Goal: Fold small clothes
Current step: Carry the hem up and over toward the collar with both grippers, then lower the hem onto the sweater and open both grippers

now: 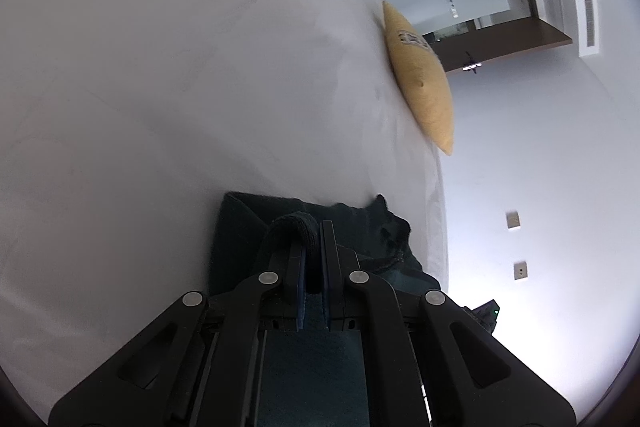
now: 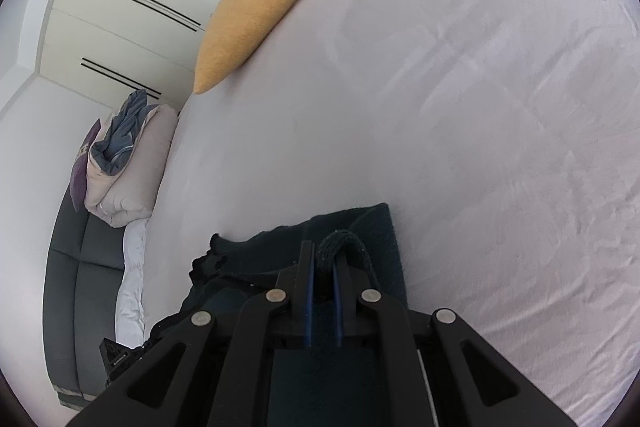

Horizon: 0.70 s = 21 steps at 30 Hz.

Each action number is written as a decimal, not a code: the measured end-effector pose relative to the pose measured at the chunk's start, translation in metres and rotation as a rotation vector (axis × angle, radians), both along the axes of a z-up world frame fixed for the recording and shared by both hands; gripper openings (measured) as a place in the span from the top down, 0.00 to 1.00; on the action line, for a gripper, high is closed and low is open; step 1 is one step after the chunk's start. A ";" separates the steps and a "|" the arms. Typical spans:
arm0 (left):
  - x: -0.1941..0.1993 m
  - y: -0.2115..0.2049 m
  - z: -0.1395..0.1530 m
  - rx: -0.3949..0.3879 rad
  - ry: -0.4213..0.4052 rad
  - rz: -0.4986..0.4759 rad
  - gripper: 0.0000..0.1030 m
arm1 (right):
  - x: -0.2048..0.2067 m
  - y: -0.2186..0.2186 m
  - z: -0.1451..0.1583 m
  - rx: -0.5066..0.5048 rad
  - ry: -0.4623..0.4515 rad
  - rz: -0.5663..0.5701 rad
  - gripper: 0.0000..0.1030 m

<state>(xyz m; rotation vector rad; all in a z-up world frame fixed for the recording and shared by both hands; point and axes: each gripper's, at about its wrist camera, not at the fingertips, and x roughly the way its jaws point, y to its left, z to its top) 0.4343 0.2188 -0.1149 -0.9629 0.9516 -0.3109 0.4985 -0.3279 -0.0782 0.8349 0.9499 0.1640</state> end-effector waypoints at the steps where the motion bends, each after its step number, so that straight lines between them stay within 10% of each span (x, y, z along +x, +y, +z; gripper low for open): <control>1: 0.003 0.000 -0.002 0.001 0.003 0.003 0.96 | 0.000 -0.001 -0.002 0.006 0.005 -0.007 0.92; 7: 0.019 -0.001 -0.022 0.010 0.046 -0.013 0.95 | 0.006 -0.011 -0.018 0.097 0.048 -0.067 0.89; 14: 0.022 -0.001 -0.022 -0.024 0.050 -0.020 0.94 | 0.002 -0.018 -0.005 0.181 -0.035 -0.128 0.25; 21: 0.010 0.009 -0.013 -0.071 0.040 -0.007 0.83 | -0.015 -0.030 0.015 0.099 -0.071 -0.159 0.23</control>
